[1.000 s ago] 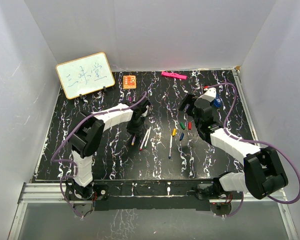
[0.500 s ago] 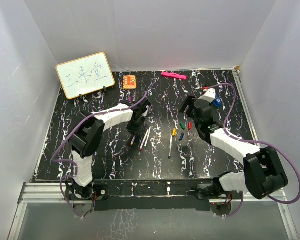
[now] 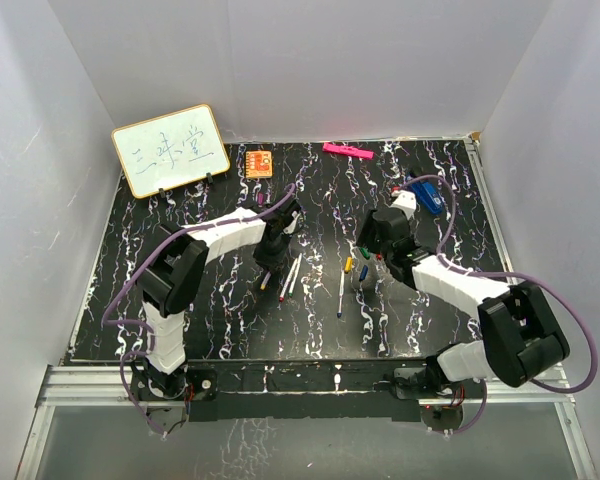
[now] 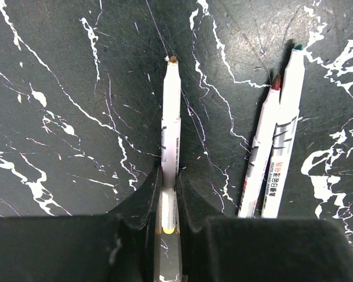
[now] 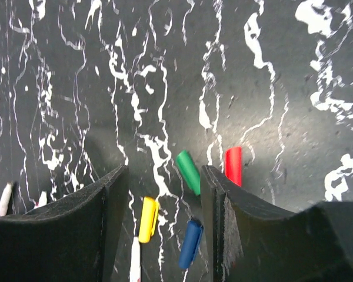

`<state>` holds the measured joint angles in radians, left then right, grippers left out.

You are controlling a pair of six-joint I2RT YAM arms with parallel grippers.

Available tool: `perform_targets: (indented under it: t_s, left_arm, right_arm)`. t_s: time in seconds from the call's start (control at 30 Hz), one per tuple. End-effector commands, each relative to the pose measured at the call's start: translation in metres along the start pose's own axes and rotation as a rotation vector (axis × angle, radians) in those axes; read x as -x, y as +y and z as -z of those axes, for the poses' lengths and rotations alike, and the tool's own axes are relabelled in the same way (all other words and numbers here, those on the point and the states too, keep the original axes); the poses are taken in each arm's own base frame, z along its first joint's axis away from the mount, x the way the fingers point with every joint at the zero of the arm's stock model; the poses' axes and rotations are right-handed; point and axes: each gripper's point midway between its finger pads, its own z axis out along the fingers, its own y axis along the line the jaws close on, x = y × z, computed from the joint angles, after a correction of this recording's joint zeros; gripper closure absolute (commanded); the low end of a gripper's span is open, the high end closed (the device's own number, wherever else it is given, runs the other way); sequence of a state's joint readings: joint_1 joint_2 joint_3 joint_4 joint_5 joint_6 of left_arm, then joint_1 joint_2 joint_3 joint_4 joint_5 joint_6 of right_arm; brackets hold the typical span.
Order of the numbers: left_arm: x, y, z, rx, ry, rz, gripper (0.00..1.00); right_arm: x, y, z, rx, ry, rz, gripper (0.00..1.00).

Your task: Insert the pens into the pen caps

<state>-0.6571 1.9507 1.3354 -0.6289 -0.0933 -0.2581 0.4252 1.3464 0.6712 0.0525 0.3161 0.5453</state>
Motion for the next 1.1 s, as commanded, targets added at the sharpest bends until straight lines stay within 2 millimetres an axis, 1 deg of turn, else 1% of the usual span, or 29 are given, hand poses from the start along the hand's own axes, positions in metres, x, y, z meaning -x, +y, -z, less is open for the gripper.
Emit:
perform_targets:
  t_s: [0.0, 0.17, 0.3, 0.37, 0.43, 0.53, 0.63, 0.87, 1.07]
  left_arm:
    - [-0.001, 0.013, 0.009, 0.017, 0.008, -0.016, 1.00]
    - [0.005, 0.022, 0.029, 0.009, -0.028, -0.003, 1.00]
    - [0.011, 0.026, 0.043, -0.014, -0.069, 0.023, 1.00]
    - [0.014, 0.028, 0.048, -0.022, -0.089, 0.034, 1.00]
    - [0.016, 0.030, 0.051, -0.026, -0.103, 0.041, 1.00]
    - [0.017, 0.032, 0.053, -0.024, -0.111, 0.046, 1.00]
    - [0.018, 0.034, 0.054, -0.023, -0.118, 0.050, 1.00]
    - [0.021, 0.036, 0.057, -0.029, -0.141, 0.061, 1.00]
    - [0.021, 0.037, 0.056, -0.033, -0.147, 0.066, 1.00]
  right_arm:
    - [-0.008, 0.016, 0.002, 0.000, 0.029, -0.014, 0.51]
    - [-0.021, 0.030, 0.003, -0.001, 0.056, 0.013, 0.51]
    - [-0.029, 0.034, 0.001, -0.013, 0.081, 0.025, 0.51]
    - [-0.032, 0.035, 0.000, -0.015, 0.094, 0.030, 0.53]
    - [-0.036, 0.038, -0.002, -0.010, 0.105, 0.036, 0.57]
    - [-0.039, 0.041, -0.004, -0.009, 0.118, 0.047, 0.64]
    - [-0.044, 0.042, -0.005, -0.021, 0.129, 0.057, 0.67]
    - [-0.055, 0.046, -0.006, -0.033, 0.156, 0.073, 0.68]
    - [-0.065, 0.042, -0.008, -0.078, 0.173, 0.085, 0.68]
